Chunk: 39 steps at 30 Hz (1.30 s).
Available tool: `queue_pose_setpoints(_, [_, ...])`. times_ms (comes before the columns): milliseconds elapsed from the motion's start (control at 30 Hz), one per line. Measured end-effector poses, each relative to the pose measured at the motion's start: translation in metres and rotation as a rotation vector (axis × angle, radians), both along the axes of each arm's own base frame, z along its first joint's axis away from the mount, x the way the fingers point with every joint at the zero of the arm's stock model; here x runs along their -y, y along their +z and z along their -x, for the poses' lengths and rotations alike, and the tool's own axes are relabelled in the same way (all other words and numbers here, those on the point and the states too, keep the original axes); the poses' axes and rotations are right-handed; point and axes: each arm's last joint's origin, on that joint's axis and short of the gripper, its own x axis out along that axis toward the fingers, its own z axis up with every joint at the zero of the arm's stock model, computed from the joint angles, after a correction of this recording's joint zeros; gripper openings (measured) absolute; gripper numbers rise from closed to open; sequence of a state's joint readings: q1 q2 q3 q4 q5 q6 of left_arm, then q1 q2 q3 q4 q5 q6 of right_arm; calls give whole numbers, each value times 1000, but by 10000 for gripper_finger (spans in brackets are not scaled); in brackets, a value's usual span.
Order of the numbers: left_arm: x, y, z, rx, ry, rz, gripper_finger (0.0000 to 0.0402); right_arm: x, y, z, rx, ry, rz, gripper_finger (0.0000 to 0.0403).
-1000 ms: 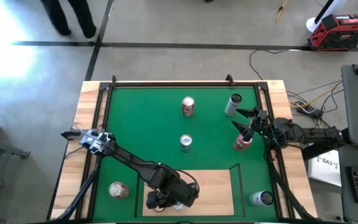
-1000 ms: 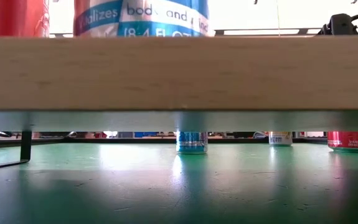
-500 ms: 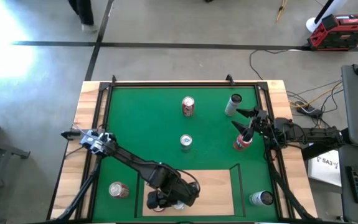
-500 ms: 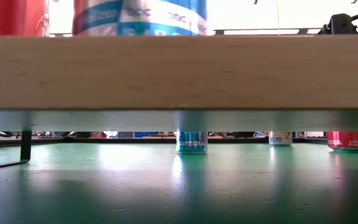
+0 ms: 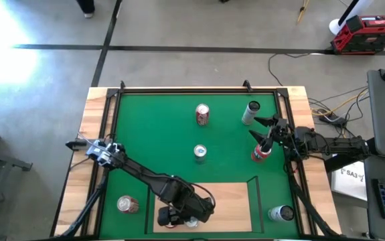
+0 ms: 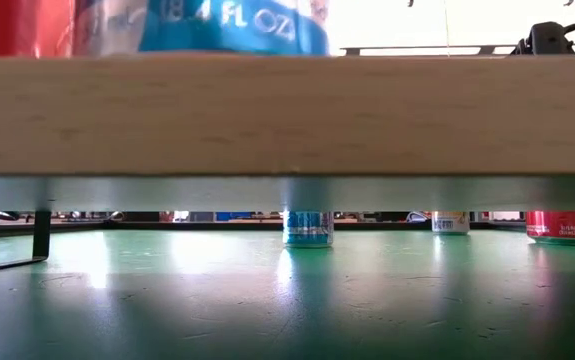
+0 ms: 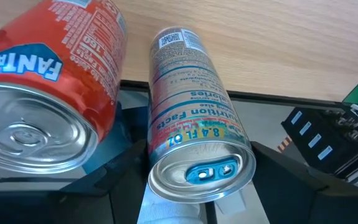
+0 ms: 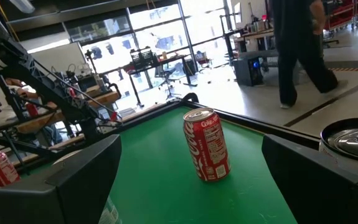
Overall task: Place canned beverage on shelf
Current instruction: Put the left blue soda can on the shelf, then put the bottom red soda can on the shelf
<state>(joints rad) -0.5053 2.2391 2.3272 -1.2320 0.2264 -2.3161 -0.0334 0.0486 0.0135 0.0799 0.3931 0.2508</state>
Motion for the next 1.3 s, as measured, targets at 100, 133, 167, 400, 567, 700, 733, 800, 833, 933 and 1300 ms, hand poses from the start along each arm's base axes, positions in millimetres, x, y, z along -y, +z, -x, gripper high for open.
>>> queue_pose_setpoints(100, [0, 0, 0, -1, 0, 0, 240, 0, 0, 0, 0, 0, 0, 381])
queue_pose_setpoints(133, [0, 0, 0, -1, 0, 0, 240, 0, 0, 0, 0, 0, 0, 381])
queue_pose_setpoints(167, [0, 0, 0, -1, 0, 0, 240, 0, 0, 0, 0, 0, 0, 381])
queue_pose_setpoints(400, [0, 0, 0, -9, 20, 6, 240, 0, 0, 0, 0, 0, 0, 381])
queue_pose_setpoints(567, [0, 0, 0, -9, 27, 9, 244, 0, 0, 0, 0, 0, 0, 381])
queue_pose_setpoints(700, [0, 0, 0, -7, 29, 7, 262, 0, 0, 0, 0, 0, 0, 381])
queue_pose_setpoints(733, [0, 0, 0, -7, 29, 7, 268, 0, 0, 0, 0, 0, 0, 381])
queue_pose_setpoints(800, [0, 0, 0, -9, 29, 6, 279, 0, 0, 0, 0, 0, 0, 381])
queue_pose_setpoints(833, [0, 0, 0, -8, 29, 6, 285, 0, 0, 0, 0, 0, 0, 381])
queue_pose_setpoints(933, [0, 0, 0, -9, 29, 5, 300, 0, 0, 0, 0, 0, 0, 381])
queue_pose_setpoints(1300, [-6, 5, 4, 11, 16, -106, 325, 0, 0, 0, 0, 0, 0, 381])
